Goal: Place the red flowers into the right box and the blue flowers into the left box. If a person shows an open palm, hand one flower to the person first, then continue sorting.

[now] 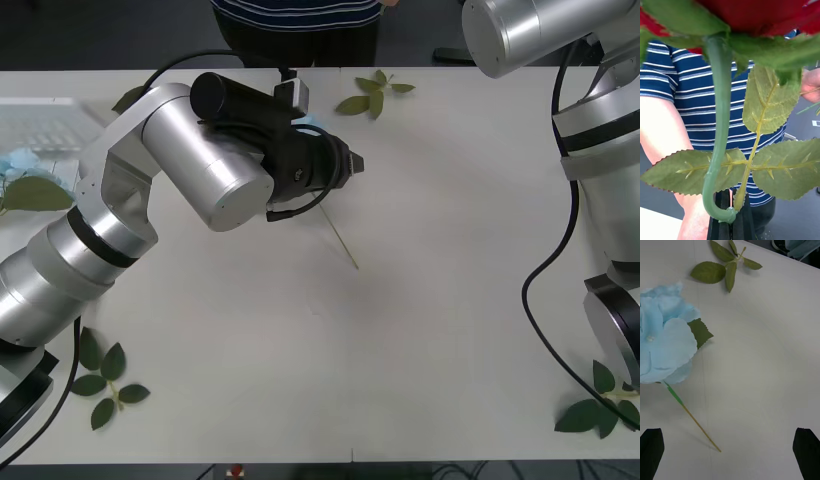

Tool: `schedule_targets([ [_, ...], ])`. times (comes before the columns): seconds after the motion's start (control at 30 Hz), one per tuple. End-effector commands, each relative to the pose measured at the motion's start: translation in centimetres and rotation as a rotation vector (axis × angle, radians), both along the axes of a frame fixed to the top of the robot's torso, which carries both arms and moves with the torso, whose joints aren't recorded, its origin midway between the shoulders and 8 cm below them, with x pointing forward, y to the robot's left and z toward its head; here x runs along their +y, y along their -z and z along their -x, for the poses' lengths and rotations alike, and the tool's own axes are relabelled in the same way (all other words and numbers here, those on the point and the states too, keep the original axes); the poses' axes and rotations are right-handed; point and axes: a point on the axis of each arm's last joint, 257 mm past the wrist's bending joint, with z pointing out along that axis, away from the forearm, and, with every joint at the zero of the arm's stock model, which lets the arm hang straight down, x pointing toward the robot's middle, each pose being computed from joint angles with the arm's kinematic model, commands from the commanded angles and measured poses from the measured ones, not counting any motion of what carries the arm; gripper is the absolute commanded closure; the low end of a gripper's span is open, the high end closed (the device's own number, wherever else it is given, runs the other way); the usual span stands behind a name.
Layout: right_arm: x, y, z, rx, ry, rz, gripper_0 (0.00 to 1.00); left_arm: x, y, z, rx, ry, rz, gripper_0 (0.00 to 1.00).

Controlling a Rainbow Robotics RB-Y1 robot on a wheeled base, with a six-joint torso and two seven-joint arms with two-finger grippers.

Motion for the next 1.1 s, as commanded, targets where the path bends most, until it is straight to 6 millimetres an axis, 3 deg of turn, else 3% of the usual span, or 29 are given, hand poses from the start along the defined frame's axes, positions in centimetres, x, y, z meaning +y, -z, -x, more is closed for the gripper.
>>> schedule_targets([
  [0.03,0.5,-2.7,0.8,-0.047,-0.016,-0.023,0.96,-1.5,-3.0,0.0,-0.056,0.042,0.015,0.00],
  [0.07,0.5,-2.7,0.8,-0.047,-0.016,-0.023,0.83,-1.5,-3.0,0.0,-0.056,0.042,0.015,0.00],
  [0.1,0.5,-2.7,0.8,-0.047,-0.016,-0.023,0.45,-1.5,-3.0,0.0,-0.056,0.042,0.015,0.00],
  [0.13,0.5,-2.7,0.8,-0.047,-0.016,-0.023,0.19,-1.5,-3.0,0.0,-0.056,0.042,0.015,0.00],
  [0.2,0.5,-2.7,0.8,-0.047,-0.016,-0.023,0.02,-1.5,-3.0,0.0,-0.056,0.042,0.015,0.00],
  [0.83,0.5,-2.7,0.8,-0.047,-0.016,-0.023,0.00,-1.5,-3.0,0.0,-0.056,0.042,0.015,0.00],
  [0.87,0.6,-0.2,0.4,-0.007,-0.015,-0.016,0.00,-1.5,-3.0,0.0,-0.056,0.042,0.015,0.00],
  [0.9,0.7,0.2,0.4,0.000,-0.017,-0.014,0.00,-1.5,-3.0,0.0,-0.056,0.042,0.015,0.00],
  [1.1,0.5,-0.4,0.5,-0.001,-0.024,-0.010,0.00,-1.5,-3.0,0.0,-0.056,0.042,0.015,0.00],
])
